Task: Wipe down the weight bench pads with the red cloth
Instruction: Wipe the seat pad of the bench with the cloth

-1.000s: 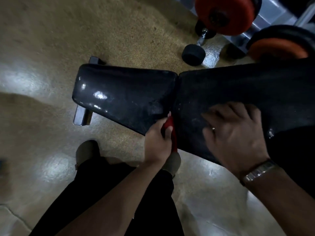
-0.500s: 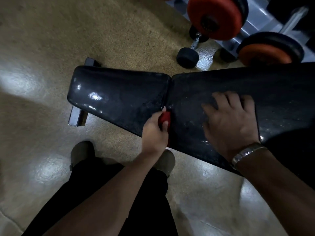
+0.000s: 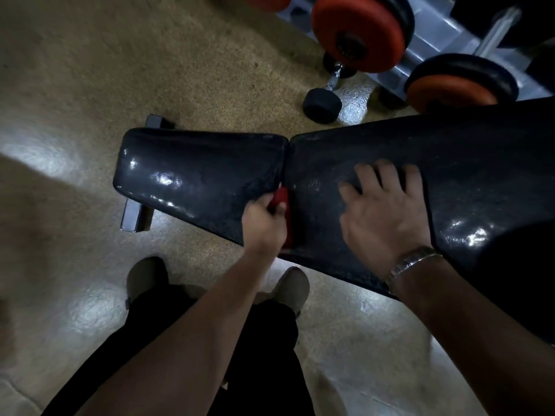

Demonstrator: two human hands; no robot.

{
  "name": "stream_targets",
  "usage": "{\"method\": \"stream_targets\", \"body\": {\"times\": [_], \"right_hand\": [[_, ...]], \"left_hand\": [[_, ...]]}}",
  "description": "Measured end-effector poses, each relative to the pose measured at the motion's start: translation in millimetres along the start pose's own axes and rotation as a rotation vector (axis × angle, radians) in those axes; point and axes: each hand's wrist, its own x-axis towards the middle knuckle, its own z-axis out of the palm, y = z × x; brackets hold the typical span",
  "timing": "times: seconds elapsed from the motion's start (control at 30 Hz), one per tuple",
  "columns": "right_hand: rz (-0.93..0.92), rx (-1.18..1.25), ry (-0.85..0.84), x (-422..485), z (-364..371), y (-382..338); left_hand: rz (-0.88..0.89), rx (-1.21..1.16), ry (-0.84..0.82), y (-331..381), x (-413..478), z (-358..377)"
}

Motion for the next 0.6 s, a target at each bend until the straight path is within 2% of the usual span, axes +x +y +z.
{"method": "stream_targets", "body": {"times": [0.1, 0.27, 0.47, 0.6], "right_hand": [[0.008, 0.012, 0.008, 0.4, 1.4, -2.0], [0.024, 0.013, -0.029, 1.7, -2.2, -1.7], [0.023, 0.005, -0.039, 2.3, -2.9, -1.9], [0.022, 0.032, -0.014, 2.2, -1.7, -2.8]], "left_hand": [[0.185, 0.032, 0.023, 29.1, 6.1, 4.1], [0.314, 0.107, -0.048, 3.6, -40.6, -11.7], [0.260, 0.119, 0.054, 44.8, 35.6, -0.3], [0.353, 0.015, 0.005, 65.7, 34.5, 3.4]]}}
